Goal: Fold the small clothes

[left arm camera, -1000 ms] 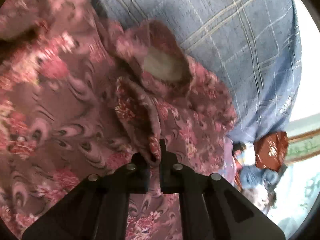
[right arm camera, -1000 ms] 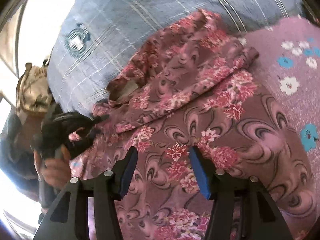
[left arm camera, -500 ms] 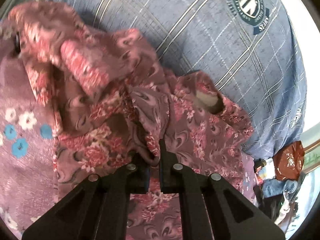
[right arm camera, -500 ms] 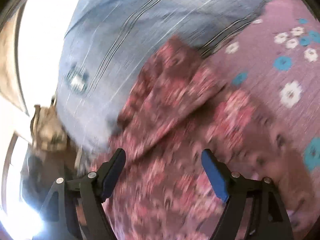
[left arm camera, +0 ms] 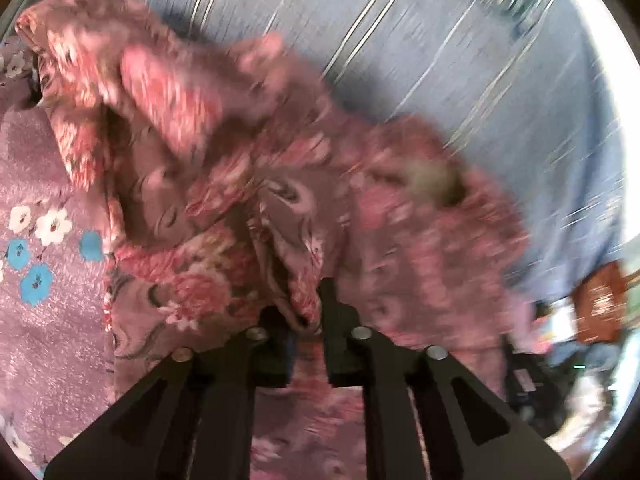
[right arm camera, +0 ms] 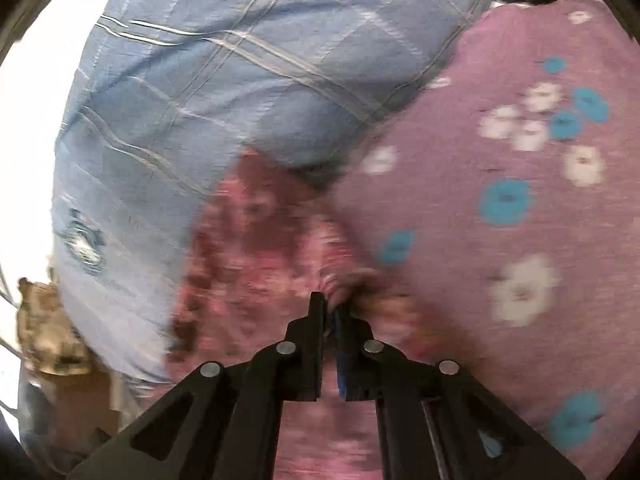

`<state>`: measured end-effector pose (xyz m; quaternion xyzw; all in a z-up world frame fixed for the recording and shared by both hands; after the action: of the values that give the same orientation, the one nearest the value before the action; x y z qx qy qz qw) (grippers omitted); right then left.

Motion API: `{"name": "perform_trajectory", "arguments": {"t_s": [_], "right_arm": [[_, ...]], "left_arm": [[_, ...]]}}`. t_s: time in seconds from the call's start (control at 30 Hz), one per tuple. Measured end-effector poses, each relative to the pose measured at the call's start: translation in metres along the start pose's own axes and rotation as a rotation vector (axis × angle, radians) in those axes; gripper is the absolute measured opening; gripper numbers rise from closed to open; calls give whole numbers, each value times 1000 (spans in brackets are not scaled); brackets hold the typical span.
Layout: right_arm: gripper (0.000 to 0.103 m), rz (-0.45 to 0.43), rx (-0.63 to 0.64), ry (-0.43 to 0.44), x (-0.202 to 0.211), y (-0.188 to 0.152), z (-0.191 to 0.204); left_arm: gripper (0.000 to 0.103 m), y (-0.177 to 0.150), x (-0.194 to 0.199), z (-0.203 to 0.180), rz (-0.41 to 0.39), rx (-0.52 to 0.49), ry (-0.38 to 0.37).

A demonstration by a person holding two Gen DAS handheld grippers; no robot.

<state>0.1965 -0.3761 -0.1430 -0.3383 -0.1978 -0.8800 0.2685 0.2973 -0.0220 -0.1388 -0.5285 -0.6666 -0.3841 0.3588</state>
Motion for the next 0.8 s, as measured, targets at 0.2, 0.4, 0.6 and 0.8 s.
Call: {"name": "perform_trajectory", "arguments": {"t_s": [0.2,0.4,0.6,0.8], "right_arm": [[15,-10,95,-20,33,-14,26],[46,43,322,7,11,-49,112],[49,199,463,-155,-74,-90,129],[60,138,566,-198,-87,-101,135]], "left_arm": [[11,-1,50,1,-102,64,-94],[29,-3,46,-12,-105,-32,-57],[29,-8,15,-7,16,-35,-45],[32,10,55,13,-14,9,-131]]}}
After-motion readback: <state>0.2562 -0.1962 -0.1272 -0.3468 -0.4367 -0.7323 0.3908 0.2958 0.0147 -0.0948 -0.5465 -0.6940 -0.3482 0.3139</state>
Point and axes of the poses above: each gripper's, at about its wrist camera, not at the fingertips, and x roughly against the way its jaws point, z to its left, y to its top, the point moved 8 cm from there along -x, roughly the way its jaws point, and after that the axes turned 13 degrees about z, right-handed, at the moved point
